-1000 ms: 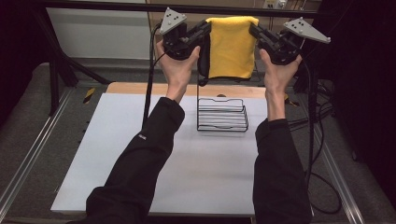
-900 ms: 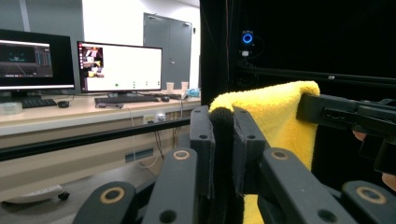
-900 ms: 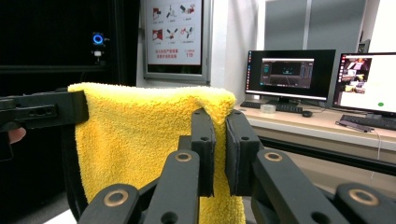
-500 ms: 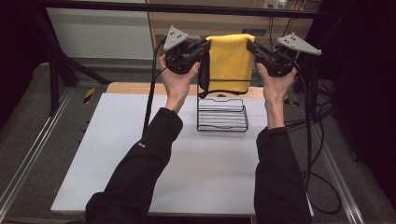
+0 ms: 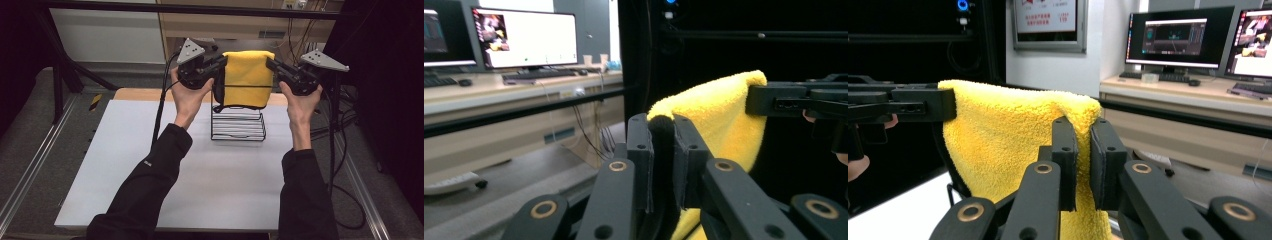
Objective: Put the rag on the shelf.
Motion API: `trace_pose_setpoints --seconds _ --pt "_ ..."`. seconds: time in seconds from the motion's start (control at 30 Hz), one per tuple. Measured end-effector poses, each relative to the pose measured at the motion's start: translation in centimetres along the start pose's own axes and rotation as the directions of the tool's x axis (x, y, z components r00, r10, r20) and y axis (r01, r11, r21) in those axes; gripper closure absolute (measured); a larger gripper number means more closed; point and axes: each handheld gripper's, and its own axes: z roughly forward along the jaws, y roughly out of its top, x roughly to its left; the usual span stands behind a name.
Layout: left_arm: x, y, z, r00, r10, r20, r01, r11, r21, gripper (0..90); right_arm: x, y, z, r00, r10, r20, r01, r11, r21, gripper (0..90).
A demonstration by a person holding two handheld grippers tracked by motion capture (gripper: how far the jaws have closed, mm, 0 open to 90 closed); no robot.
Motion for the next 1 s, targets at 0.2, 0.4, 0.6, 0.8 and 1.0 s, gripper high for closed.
trace_pose_setpoints --seconds 0.2,0.4,0.6,0.8,1.0 --pt "-0.6 -0.5 -0.7 0.9991 0.008 0.042 -0.01 0.9993 0.035 80.1 0.3 -0.2 -1.2 0.9998 -0.009 -0.016 0.009 0.999 0.047 82.8" --pt "-1.5 -1.0 -1.4 0.998 0.026 0.059 -0.03 0.9965 0.078 79.7 0.7 -0.7 -2.1 0.9996 -0.015 -0.026 0.017 0.996 0.089 82.4" --pt "-2.3 -2.0 -1.8 0.9966 0.029 0.077 -0.038 0.9916 0.124 78.8 0.8 -1.9 -2.7 0.9991 -0.007 -0.042 0.013 0.99 0.141 82.1" --pt "-2.8 -2.8 -2.1 0.9956 0.027 0.09 -0.041 0.9869 0.156 77.1 0.8 -3.1 -3.0 0.9985 -0.002 -0.055 0.011 0.987 0.162 81.9" --pt "-2.6 -2.5 -2.6 0.9947 -0.005 0.103 -0.016 0.9797 0.2 70.3 0.7 -4.0 -3.0 0.9976 -0.008 -0.069 0.02 0.983 0.183 81.9"
